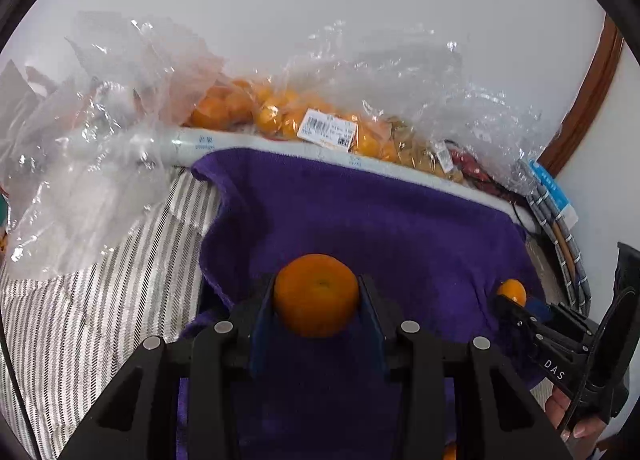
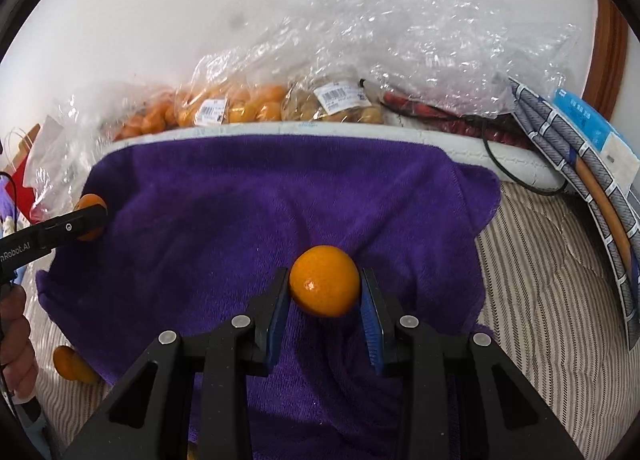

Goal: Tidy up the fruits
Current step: 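Carry both oranges onto the purple towel and open both grippers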

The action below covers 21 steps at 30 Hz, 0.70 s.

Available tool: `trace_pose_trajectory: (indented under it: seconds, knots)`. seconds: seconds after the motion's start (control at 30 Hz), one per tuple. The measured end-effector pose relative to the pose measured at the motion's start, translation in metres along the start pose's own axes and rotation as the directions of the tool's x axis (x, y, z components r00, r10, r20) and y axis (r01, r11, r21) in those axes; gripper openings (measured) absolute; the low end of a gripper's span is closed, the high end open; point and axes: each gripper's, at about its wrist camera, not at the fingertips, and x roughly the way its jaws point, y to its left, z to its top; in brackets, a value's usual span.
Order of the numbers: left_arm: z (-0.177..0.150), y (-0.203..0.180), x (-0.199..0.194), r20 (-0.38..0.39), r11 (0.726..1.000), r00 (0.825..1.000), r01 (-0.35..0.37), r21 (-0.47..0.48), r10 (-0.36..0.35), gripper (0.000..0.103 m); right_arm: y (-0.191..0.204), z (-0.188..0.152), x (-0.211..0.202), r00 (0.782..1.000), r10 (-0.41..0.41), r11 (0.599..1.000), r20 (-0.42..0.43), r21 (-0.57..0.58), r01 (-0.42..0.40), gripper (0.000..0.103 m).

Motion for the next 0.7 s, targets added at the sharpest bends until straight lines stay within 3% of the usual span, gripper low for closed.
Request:
trace_pose_trajectory:
  seconds: [0.3, 0.37, 0.43, 0.47, 0.7]
  knots:
    - [-0.004, -0.001, 0.014, -0.035, 1.000, 0.999, -0.025, 0.006, 0.026, 0.039, -0.001, -0.002, 0.004, 1.000, 0.002, 1.000, -0.021, 0.004, -0.002, 0.035]
    - [-0.004, -0.002, 0.014, -0.037, 1.000, 0.999, -0.029, 0.011, 0.030, 0.039, -0.002, -0.002, 0.003, 1.000, 0.004, 1.000, -0.020, 0.011, -0.003, 0.039]
    - [-0.005, -0.003, 0.015, -0.037, 0.999, 0.999, -0.037, 0.018, 0.038, 0.039, -0.004, -0.002, 0.001, 1.000, 0.008, 1.000, -0.021, 0.025, -0.008, 0.054]
    - [-0.005, -0.003, 0.015, -0.037, 0.999, 0.999, -0.038, 0.018, 0.039, 0.039, -0.004, -0.002, 0.000, 1.000, 0.009, 0.999, -0.019, 0.031, -0.009, 0.056]
    - [-0.004, -0.002, 0.010, -0.022, 0.999, 0.999, -0.033, 0.009, 0.034, 0.039, -0.006, -0.004, -0.025, 0.997, -0.032, 0.999, 0.064, 0.036, 0.030, 0.058]
